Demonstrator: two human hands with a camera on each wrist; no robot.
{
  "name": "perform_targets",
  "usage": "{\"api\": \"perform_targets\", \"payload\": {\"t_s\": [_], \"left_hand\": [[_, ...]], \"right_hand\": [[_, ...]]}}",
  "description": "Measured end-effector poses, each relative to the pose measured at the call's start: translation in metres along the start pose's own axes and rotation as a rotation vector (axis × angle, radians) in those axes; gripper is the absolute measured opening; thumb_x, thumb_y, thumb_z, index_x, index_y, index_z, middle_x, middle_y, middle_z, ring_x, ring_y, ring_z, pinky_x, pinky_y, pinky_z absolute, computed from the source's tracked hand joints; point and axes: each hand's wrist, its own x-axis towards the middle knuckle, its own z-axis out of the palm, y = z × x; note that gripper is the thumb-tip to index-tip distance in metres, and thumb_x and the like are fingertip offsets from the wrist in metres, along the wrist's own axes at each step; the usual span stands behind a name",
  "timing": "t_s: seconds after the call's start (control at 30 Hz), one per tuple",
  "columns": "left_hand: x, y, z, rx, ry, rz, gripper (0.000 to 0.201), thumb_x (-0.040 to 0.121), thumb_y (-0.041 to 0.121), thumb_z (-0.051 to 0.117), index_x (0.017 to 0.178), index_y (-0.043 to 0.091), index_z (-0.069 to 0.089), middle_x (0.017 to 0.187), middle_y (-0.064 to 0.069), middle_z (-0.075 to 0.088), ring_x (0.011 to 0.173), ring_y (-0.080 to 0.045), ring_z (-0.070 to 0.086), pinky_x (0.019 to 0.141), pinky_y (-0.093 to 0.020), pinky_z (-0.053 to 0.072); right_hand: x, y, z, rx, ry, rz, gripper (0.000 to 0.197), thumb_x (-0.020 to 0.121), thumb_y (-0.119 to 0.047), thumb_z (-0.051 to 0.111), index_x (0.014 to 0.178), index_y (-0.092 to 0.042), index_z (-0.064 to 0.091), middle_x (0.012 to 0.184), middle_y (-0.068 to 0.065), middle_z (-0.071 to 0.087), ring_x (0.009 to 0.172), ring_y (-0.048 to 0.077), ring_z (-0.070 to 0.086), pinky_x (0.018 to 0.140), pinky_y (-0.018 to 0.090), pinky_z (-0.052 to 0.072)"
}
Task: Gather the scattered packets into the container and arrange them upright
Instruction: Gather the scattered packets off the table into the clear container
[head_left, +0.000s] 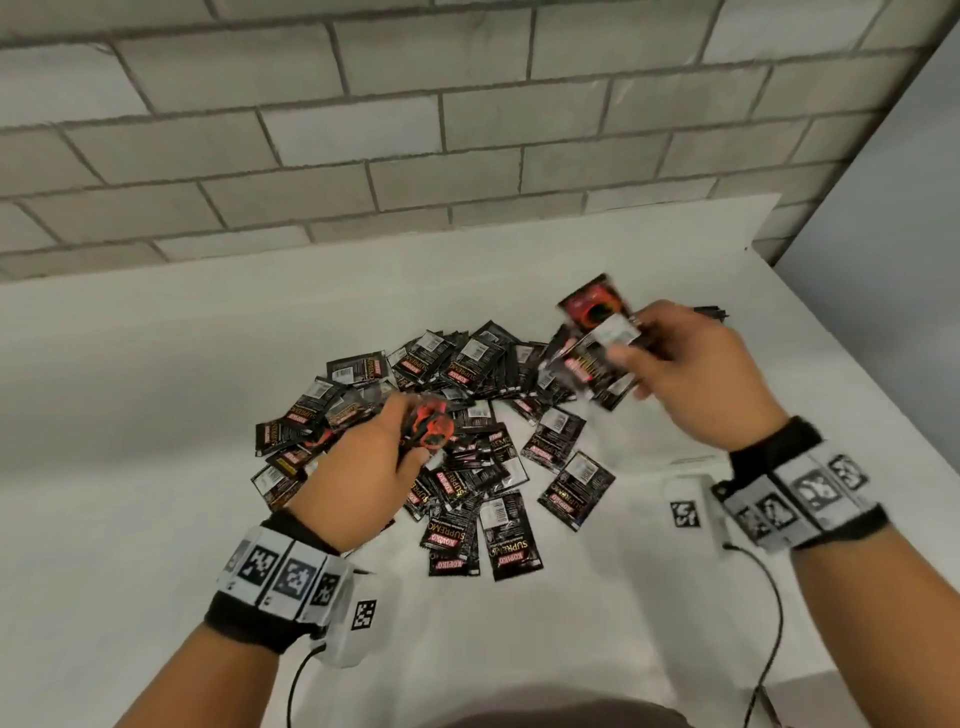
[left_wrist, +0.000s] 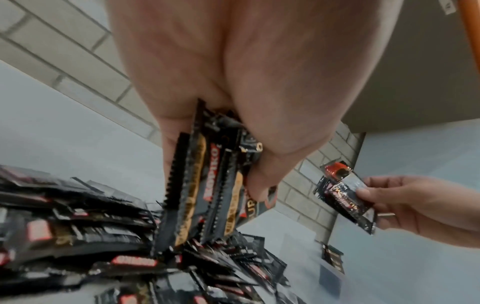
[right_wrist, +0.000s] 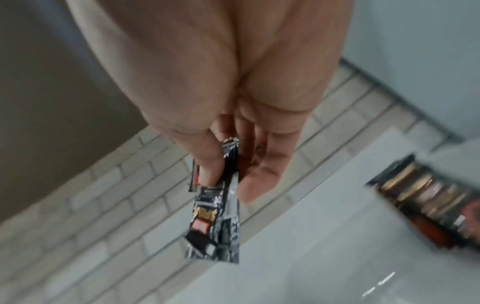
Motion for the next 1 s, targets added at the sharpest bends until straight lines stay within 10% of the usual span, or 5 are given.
{"api": "perform_targets", "payload": {"t_s": [0.33, 0.5, 0.63, 0.8, 1.0], "left_hand": [[0.024, 0.041, 0.016, -0.035, -0.068, 0.142, 0.033, 0.1, 0.032, 0.062, 0.129, 0.022, 0.05, 0.113, 0.004, 0.054, 0.1, -0.014, 0.054, 0.084, -0.032, 0.046], [0.033, 0.063, 0.014, -0.199, -0.122, 0.17, 0.054, 0.091, 0.038, 0.076, 0.136, 0.03, 0.046, 0.119, 0.011, 0.067, 0.104, -0.003, 0.065, 0.091, -0.024, 0.052], [0.034, 0.071, 0.019, -0.311, -0.11, 0.149, 0.074, 0.071, 0.049, 0.088, 0.126, 0.039, 0.039, 0.126, 0.008, 0.063, 0.105, -0.006, 0.067, 0.081, -0.006, 0.043], [0.035, 0.05, 0.015, -0.488, -0.059, 0.071, 0.091, 0.072, 0.065, 0.077, 0.145, 0.038, 0.031, 0.133, 0.013, 0.055, 0.103, -0.006, 0.07, 0.086, -0.029, 0.06], [0.039, -0.013, 0.023, -0.037, -0.128, -0.1, 0.101, 0.075, 0.056, 0.083, 0.155, 0.027, 0.028, 0.161, -0.003, 0.029, 0.148, -0.03, 0.027, 0.119, -0.05, 0.029]], "right_hand": [[0.005, 0.079, -0.004, -0.411, -0.294, 0.258, 0.055, 0.083, -0.048, 0.076, 0.126, -0.017, 0.062, 0.112, 0.002, 0.067, 0.094, 0.014, 0.06, 0.081, 0.027, 0.047], [-0.017, 0.01, 0.005, 0.046, -0.313, -0.079, 0.063, 0.074, -0.063, 0.074, 0.13, -0.045, 0.054, 0.122, -0.018, 0.059, 0.109, 0.003, 0.059, 0.09, 0.037, 0.056], [-0.026, -0.013, 0.031, 0.295, -0.541, -0.098, 0.064, 0.084, -0.025, 0.08, 0.137, -0.041, 0.048, 0.13, -0.014, 0.059, 0.109, 0.011, 0.067, 0.089, 0.044, 0.059], [-0.009, 0.014, 0.013, 0.189, -0.225, -0.042, 0.045, 0.084, -0.014, 0.079, 0.118, -0.037, 0.062, 0.112, -0.009, 0.069, 0.094, 0.009, 0.069, 0.082, 0.034, 0.059], [0.007, 0.069, -0.028, -0.065, 0.227, 0.266, 0.033, 0.087, -0.016, 0.075, 0.113, -0.03, 0.06, 0.1, 0.003, 0.067, 0.076, 0.025, 0.069, 0.052, 0.043, 0.061]]}}
